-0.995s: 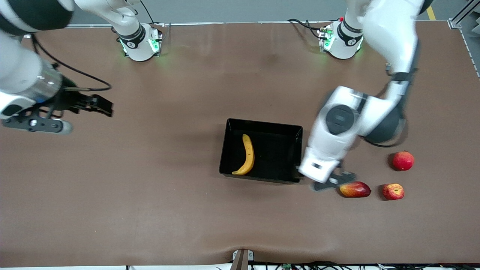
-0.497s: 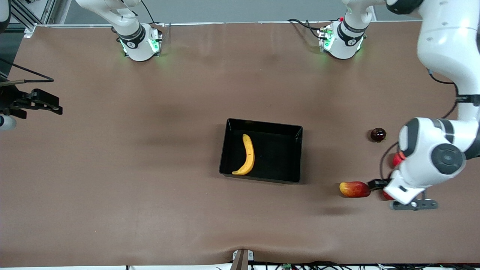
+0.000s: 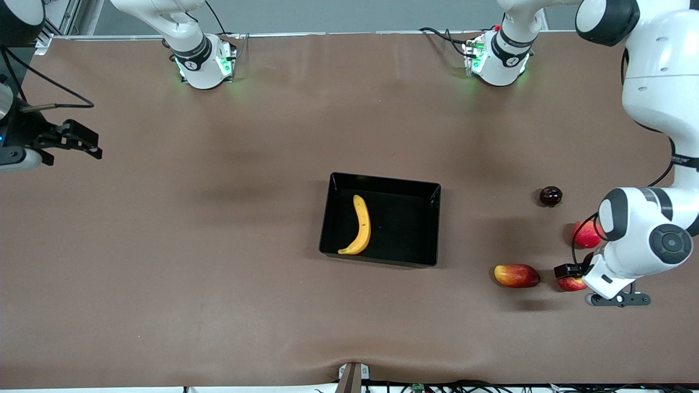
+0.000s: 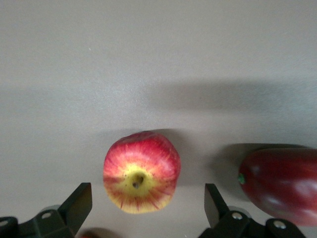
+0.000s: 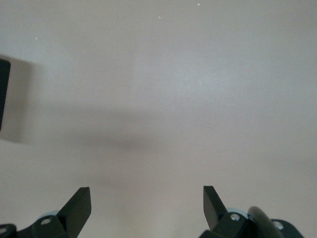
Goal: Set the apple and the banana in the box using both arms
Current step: 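Grasp the red-yellow apple with the left gripper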
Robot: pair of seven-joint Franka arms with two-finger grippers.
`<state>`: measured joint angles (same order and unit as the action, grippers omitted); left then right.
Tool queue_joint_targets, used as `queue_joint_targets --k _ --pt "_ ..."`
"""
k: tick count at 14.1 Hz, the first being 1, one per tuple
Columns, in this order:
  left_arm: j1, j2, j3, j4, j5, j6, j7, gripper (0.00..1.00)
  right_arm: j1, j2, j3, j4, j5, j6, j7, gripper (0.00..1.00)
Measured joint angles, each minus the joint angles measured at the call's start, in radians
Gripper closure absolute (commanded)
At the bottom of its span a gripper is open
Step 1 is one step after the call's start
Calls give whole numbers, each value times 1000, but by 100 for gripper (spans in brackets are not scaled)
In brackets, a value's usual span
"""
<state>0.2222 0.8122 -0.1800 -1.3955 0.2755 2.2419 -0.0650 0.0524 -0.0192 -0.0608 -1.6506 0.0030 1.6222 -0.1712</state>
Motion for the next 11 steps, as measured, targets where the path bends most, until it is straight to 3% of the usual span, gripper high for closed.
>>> queue_joint_targets --k 1,2,4,5,11 --pt "4 14 3 0 0 14 8 4 -9 -7 0 -12 -1 6 -27 0" --pt "9 23 3 0 0 25 10 27 -22 -10 -1 -16 -1 9 -50 0" --pt "13 34 3 0 0 35 12 93 -41 -10 -1 -17 -2 10 -73 0" --pt "13 36 3 0 0 36 12 100 -42 -10 -1 -17 -2 10 -74 0" --pt "2 -22 -33 32 0 -18 12 100 -54 -12 -1 -7 -3 14 -74 0"
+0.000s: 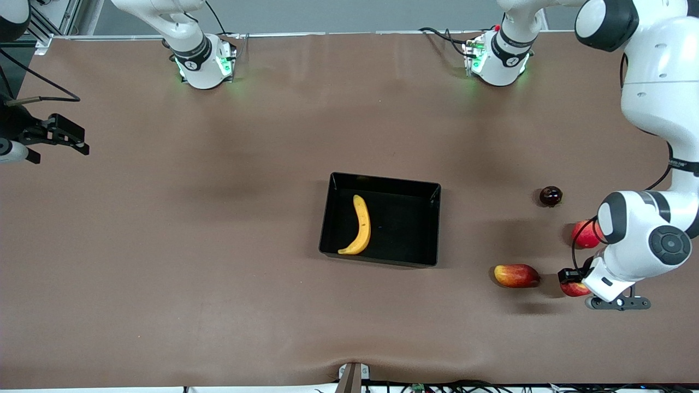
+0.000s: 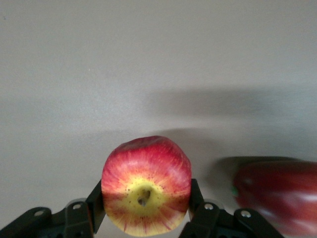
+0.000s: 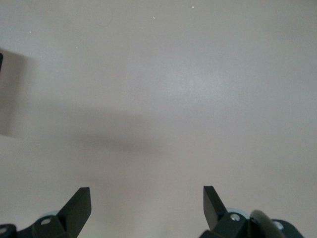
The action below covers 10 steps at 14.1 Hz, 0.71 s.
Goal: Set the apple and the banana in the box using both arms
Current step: 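Grasp the red-yellow apple with the left gripper, then carry the apple over the box with the left gripper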
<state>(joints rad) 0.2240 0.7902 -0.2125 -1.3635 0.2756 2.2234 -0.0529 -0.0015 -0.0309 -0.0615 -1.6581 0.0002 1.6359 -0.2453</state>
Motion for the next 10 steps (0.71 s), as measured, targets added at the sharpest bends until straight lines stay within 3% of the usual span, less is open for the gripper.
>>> queue_joint_targets --k 4,7,10 --pt "-82 -139 -78 4 0 -212 -80 100 -20 -1 1 17 0 8 0 0" --pt "-257 -199 -85 -3 0 -283 -284 100 -20 -1 9 71 0 1 0 0" --pt "-422 -188 -85 -23 0 -288 -521 100 -21 -1 6 83 0 -14 2 0"
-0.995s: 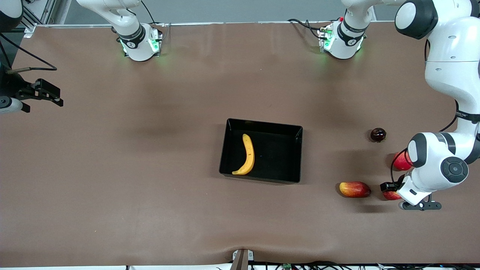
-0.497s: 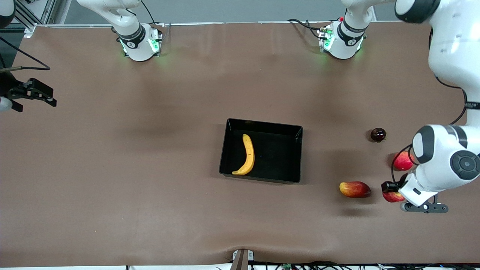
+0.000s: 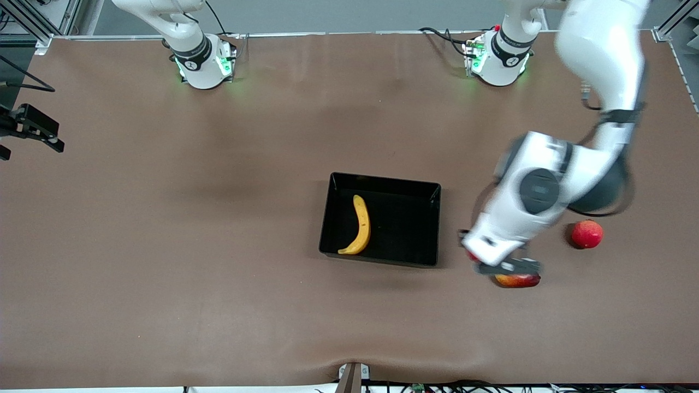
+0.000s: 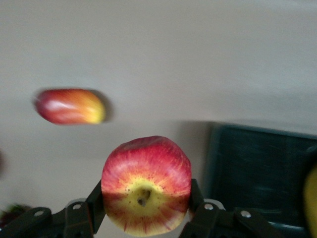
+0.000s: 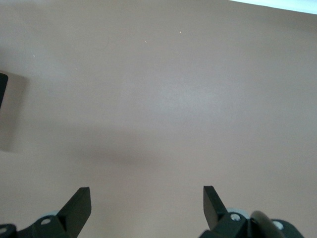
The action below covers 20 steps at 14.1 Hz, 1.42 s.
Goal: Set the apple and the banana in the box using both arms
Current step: 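Carry the apple over the box with the left gripper, then lower the apple into the box and open the left gripper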
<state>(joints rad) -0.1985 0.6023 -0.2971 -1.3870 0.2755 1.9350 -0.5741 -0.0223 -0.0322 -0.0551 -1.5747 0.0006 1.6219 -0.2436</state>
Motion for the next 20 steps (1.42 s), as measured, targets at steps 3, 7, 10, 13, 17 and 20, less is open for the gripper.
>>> queue_joint_targets --k 3,7,10,13,17,20 --pt "-101 52 2 -9 0 37 -174 100 0 0 0 0 0 -12 44 0" --pt "-175 130 2 -11 0 117 -303 100 0 0 1 13 0 -13 58 0" --pt "-192 186 4 -12 0 165 -330 100 0 0 1 14 0 -13 60 0" --pt "-193 232 5 -12 1 189 -330 25 0 0 0 14 0 -14 68 0" --pt "-191 226 10 12 2 192 -329 0 0 0 0 14 0 -16 85 0" --pt "-147 118 20 48 4 107 -302 0 0 0 -1 14 0 -16 86 0"
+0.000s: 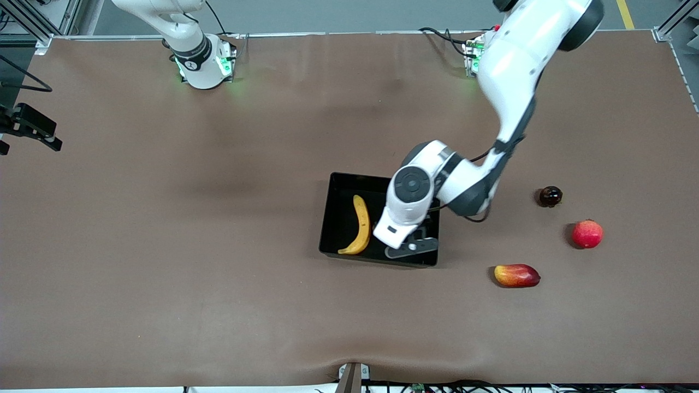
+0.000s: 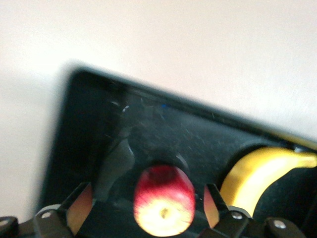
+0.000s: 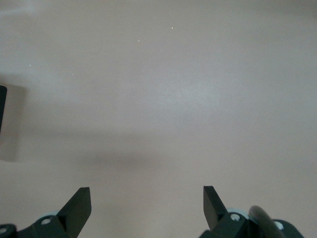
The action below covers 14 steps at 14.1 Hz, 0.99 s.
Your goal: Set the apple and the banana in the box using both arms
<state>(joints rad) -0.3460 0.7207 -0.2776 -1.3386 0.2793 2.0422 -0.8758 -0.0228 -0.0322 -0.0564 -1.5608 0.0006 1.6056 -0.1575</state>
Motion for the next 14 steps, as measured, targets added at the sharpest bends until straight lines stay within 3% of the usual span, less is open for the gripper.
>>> queue_joint_targets --k 4,7,12,14 --pt "141 -247 -2 6 0 -274 180 0 0 0 -1 0 0 -1 1 0" --pt "226 -365 -3 0 -4 -414 348 0 -1 0 -2 0 0 -1 2 0" --pt "305 -512 -2 -14 -70 -535 521 0 -1 0 -2 1 0 -1 3 0" --pt "333 -584 5 -62 -124 -543 565 0 -1 0 -2 1 0 -1 3 0"
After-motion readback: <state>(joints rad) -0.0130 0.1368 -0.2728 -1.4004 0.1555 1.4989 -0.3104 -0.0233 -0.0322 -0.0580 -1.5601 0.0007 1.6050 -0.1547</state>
